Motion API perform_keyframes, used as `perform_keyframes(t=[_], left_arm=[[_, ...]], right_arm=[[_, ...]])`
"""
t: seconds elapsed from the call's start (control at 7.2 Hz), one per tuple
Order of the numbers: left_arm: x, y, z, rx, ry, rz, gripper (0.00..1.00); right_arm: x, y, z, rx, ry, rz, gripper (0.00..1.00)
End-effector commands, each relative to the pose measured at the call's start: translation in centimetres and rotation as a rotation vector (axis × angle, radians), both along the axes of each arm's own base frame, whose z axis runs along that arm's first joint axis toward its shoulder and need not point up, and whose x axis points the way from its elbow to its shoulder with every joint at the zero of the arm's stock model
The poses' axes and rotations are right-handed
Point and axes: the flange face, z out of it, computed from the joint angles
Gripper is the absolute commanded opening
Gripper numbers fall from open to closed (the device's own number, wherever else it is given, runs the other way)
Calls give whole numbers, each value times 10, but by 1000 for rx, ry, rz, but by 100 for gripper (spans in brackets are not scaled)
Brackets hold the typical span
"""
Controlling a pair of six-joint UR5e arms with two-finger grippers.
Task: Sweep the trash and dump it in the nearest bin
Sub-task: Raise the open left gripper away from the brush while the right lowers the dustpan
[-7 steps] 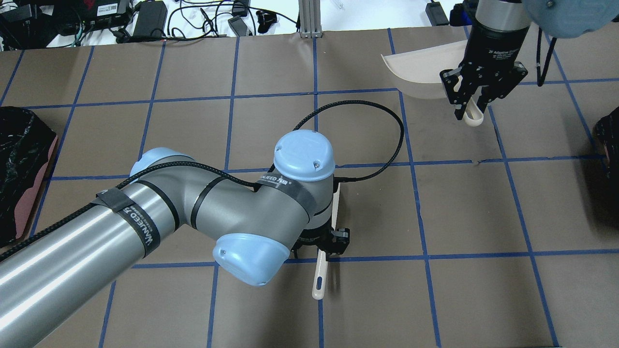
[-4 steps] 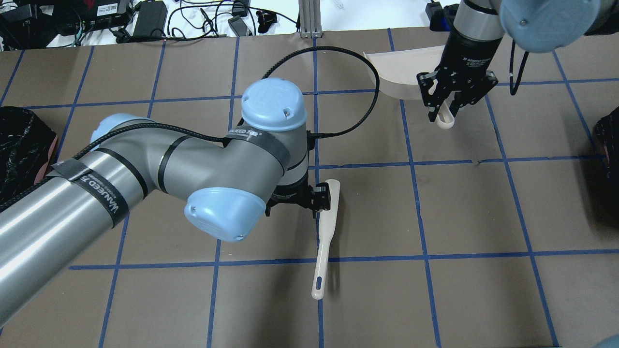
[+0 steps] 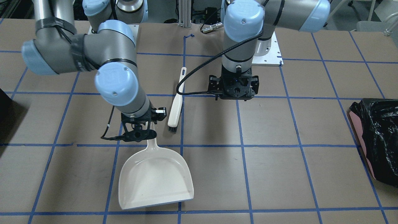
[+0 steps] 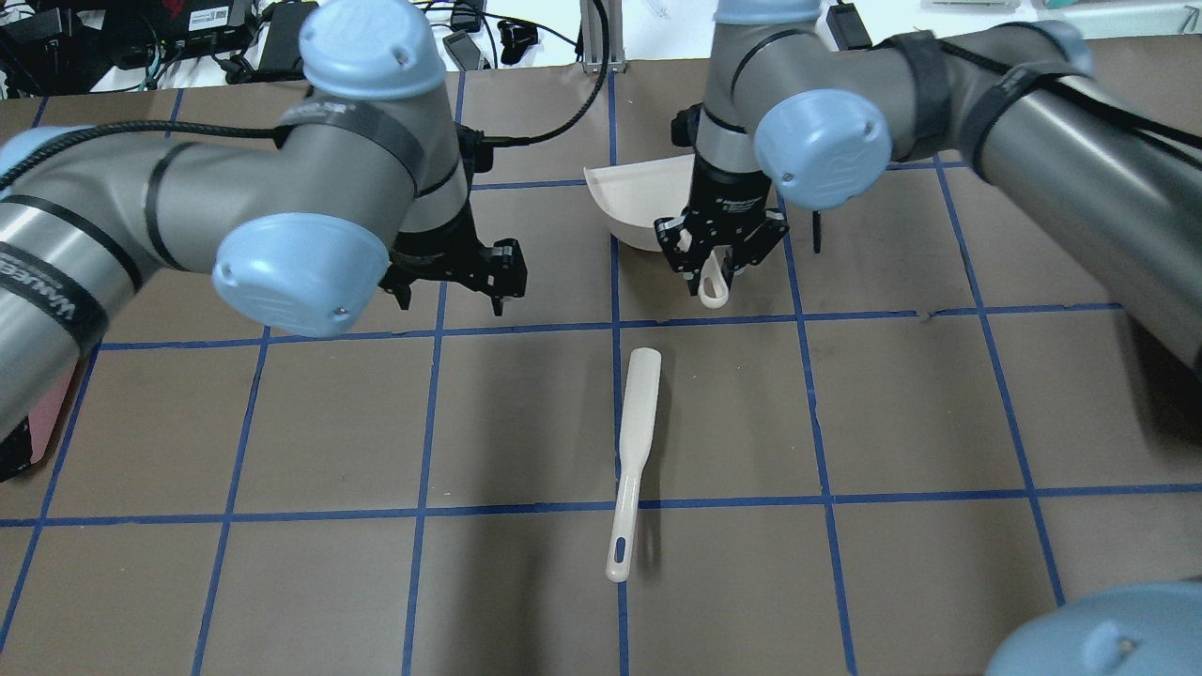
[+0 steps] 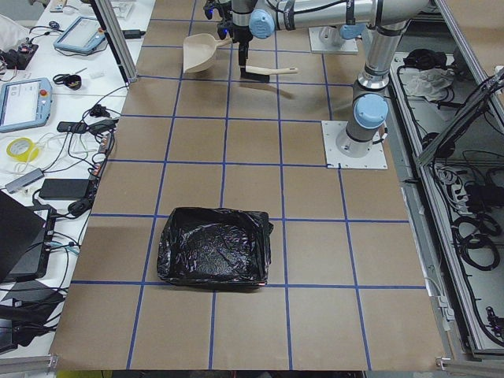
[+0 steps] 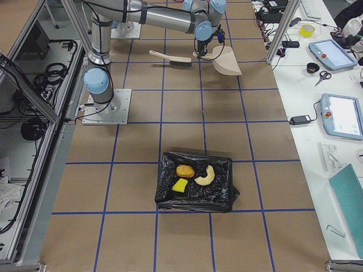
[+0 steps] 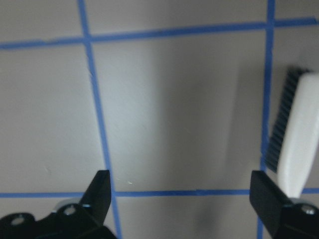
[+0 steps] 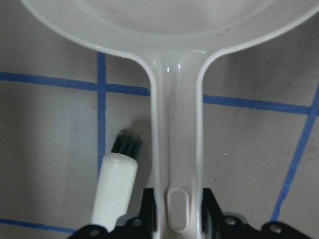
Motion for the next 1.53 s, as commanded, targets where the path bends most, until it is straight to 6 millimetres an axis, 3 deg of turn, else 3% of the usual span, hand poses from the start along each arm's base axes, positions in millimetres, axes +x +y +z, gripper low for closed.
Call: perform_keyframes(t=[0.0,0.28,0.56,0.97,1.39], left_arm=[[47,-13,41,-44,10,46,100],[66,-9,65,-76,27,12,100],[67,5,71,-47,33,-45,100],[63,12,81,-57,95,-138,100],[96,15,92,-63,94,-136,100]], right_arm=[[47,18,-16,18,-33,23,0],[52,20,-23,29,-19,-4,0],[51,15,-20,-16,-3,-48,0],[52,6,-41,-16,-5,-50,0],[53,6,-44,-10,-4,-50,0]])
